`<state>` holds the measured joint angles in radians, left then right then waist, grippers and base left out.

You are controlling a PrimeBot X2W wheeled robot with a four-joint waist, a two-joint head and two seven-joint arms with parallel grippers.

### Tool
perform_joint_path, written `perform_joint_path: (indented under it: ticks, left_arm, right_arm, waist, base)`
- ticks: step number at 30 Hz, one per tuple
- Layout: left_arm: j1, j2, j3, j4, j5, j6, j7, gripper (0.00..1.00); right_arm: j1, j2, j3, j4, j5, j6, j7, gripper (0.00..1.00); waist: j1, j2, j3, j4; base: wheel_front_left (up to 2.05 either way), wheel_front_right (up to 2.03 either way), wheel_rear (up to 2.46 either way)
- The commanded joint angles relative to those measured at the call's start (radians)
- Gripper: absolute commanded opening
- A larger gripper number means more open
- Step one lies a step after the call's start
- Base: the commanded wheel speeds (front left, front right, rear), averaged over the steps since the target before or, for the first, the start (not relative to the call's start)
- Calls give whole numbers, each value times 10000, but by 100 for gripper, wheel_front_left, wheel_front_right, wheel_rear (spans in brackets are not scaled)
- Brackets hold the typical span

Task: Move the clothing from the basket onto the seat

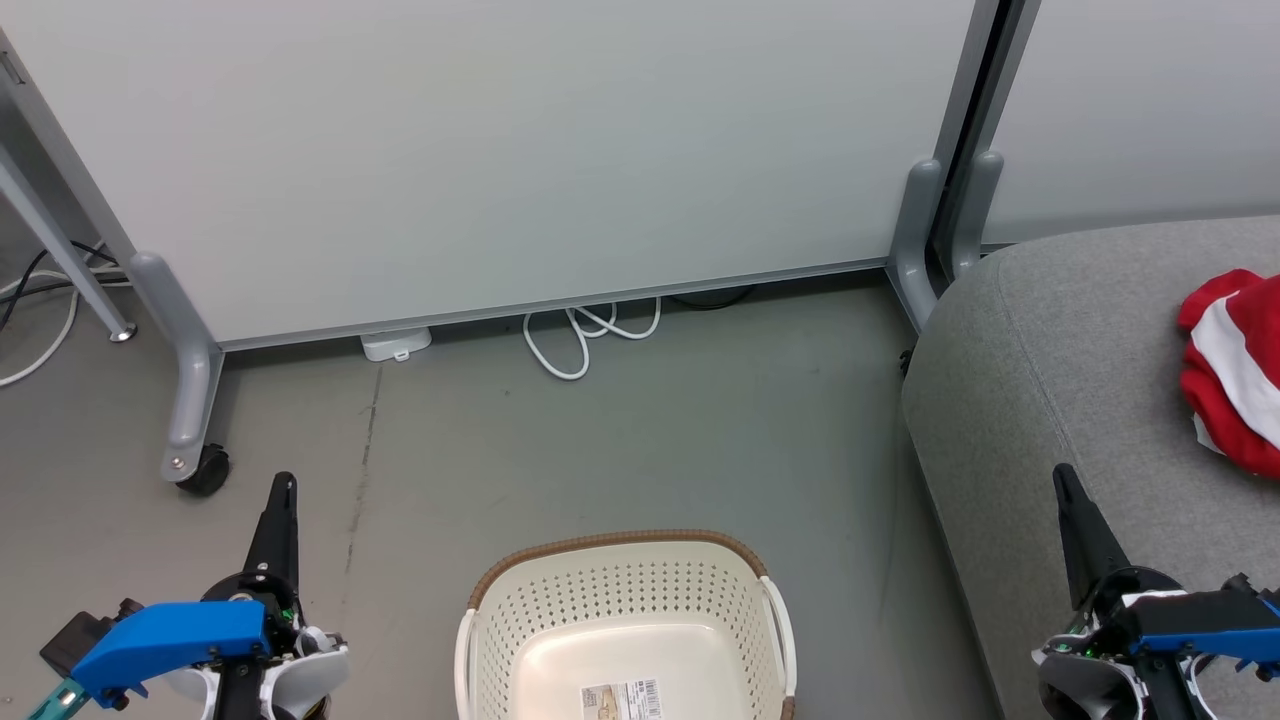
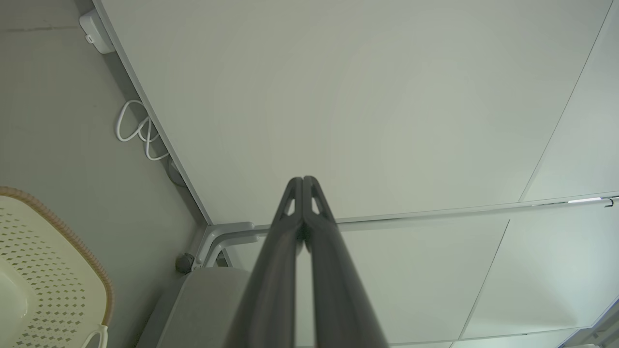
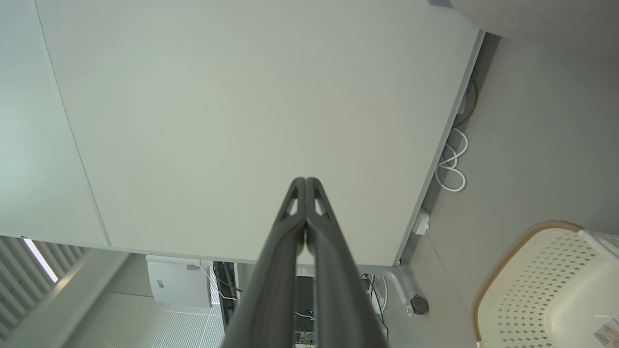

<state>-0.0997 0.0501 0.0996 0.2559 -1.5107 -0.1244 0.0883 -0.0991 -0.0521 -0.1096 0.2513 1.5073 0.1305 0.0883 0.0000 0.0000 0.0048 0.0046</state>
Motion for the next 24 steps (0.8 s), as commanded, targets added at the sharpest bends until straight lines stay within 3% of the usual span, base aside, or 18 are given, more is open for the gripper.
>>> perform_joint_path:
  ticks: [1,13,24]
  left_arm:
    - [-134,2,74,-78,-187,-94,69,0]
    - [-146,1,164,-135,-1016,-105,280,0]
    - [-134,1,167,-130,-1031,-105,300,0]
  right_arm:
    - [-141,16,-32,-59,220,5,66,0]
    - [-157,29,-61,-80,1041,4,281,0]
    - [-158,27,-58,-79,1066,4,298,0]
  waist:
    - [0,0,-2,-5]
    - [0,0,-16,-43]
    - [0,0,-17,-46]
  base:
    - [0,0,0]
    - [0,0,0]
    - [0,0,0]
